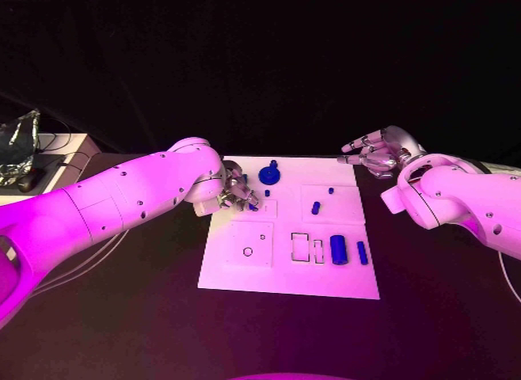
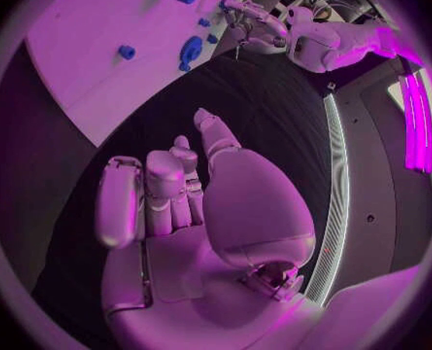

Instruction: Assemble the parts on the task board

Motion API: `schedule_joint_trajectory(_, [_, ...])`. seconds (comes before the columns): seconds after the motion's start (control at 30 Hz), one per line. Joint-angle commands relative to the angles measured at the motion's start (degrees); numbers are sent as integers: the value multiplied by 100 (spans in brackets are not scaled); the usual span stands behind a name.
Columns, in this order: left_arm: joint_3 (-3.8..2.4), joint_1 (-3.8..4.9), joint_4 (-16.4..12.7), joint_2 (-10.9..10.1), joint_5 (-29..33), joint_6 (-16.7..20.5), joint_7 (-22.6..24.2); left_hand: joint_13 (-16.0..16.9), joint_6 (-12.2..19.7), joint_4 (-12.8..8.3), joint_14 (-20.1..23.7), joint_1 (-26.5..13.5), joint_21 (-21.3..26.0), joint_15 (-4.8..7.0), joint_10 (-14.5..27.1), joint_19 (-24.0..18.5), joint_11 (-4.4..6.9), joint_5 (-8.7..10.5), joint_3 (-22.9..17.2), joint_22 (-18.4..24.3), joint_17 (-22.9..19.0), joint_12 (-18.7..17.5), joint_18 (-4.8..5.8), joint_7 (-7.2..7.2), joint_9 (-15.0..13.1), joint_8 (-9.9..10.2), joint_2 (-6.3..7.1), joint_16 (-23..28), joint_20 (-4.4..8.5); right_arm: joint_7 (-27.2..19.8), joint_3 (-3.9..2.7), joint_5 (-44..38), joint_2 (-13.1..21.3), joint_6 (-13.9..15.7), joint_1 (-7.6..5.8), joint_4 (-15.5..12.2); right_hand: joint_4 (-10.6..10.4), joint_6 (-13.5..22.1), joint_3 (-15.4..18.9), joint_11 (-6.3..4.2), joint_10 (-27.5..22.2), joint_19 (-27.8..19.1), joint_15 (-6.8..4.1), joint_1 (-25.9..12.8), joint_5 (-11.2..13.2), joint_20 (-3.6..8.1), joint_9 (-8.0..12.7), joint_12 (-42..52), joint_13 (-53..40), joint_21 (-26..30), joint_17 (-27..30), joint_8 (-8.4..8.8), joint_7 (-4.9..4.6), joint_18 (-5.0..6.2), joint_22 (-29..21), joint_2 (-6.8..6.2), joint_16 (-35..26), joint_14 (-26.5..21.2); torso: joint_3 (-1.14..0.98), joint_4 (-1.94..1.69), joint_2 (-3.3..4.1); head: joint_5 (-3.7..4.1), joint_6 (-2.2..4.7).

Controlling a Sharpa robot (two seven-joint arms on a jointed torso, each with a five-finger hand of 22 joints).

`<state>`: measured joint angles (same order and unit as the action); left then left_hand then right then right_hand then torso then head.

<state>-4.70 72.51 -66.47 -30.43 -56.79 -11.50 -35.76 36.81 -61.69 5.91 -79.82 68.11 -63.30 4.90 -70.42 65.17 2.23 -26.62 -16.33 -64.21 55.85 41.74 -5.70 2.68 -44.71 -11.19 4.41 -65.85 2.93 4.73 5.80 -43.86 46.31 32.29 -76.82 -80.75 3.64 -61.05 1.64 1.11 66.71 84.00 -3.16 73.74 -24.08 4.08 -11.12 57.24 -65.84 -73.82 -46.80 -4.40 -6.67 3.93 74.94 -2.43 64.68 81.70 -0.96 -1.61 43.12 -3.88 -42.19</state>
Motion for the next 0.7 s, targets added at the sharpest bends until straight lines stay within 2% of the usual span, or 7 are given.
schedule_joint_trajectory(0.03, [10,-32,-40,32,79,123,36,-6,23,-894,49,30,19,-4,11,-25,-9,-18,-873,4,-8,31,-88,-1,4,-2,-58,10,-15,-53,-1,-60,-2,-98,4,-2,-39,5,6,2,-52,376,-11,-29,4,-3,9,-24,5,17,5,20,-50,-24,1065,-12,-13,1,-4,1,0,-1,-2])
schedule_joint_trajectory(0.4, [-67,-33,-123,8,-18,279,38,-109,74,-925,81,29,58,-5,54,-47,-12,-24,-1059,-11,-62,85,-109,12,-38,-91,43,15,-17,-54,-1,-63,3,-106,9,-6,-42,12,6,4,-54,376,-10,-30,6,-3,11,-25,6,17,10,22,-53,-24,1065,-9,-17,-1,-3,-1,2,1,-12])
schedule_joint_trajectory(0.7, [-79,-34,-123,42,-108,289,41,-135,80,-928,77,30,55,-5,59,-41,-11,-24,-1106,-27,-63,96,-111,12,-49,-111,73,5,-19,-54,-1,-66,0,-114,13,-5,-42,12,6,4,-54,376,-10,-30,6,-3,11,-25,6,17,10,22,-53,-24,1065,-9,-17,-1,-4,-3,2,-9,-14])
